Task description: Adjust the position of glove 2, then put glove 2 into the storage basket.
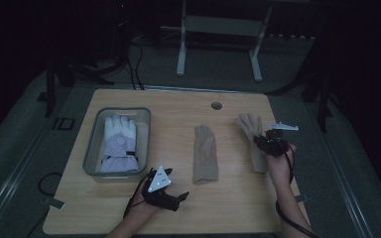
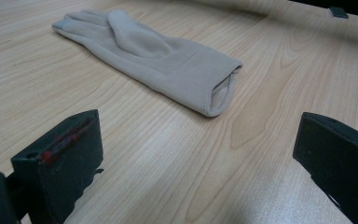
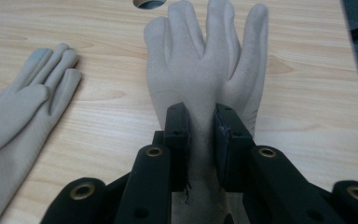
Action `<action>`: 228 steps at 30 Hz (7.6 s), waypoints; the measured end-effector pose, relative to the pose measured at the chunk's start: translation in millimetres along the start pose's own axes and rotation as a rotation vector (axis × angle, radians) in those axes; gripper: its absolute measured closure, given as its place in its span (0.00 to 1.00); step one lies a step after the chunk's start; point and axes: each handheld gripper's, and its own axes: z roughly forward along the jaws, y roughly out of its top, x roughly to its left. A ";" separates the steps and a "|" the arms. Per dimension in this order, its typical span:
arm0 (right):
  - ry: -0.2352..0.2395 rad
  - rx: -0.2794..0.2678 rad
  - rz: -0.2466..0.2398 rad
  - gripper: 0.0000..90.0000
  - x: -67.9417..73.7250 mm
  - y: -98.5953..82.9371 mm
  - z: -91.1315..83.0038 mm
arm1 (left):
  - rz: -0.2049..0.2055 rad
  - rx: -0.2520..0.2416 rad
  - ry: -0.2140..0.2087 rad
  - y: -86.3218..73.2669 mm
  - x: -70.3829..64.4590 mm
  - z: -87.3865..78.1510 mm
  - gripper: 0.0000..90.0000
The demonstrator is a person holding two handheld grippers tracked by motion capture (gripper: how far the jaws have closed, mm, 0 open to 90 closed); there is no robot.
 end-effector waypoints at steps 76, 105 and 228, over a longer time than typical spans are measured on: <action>0.127 -0.037 -0.116 0.91 58.8 -10.3 -21.3 | 0.009 0.001 -0.010 0.1 -0.9 0.0 0.02; 0.118 0.046 -0.038 0.90 152.3 -20.8 46.4 | 0.026 0.009 -0.017 -0.2 -2.6 -0.3 0.02; 0.449 0.201 -0.004 0.89 100.1 35.6 116.2 | 0.323 0.391 -0.012 62.0 -8.7 89.5 0.72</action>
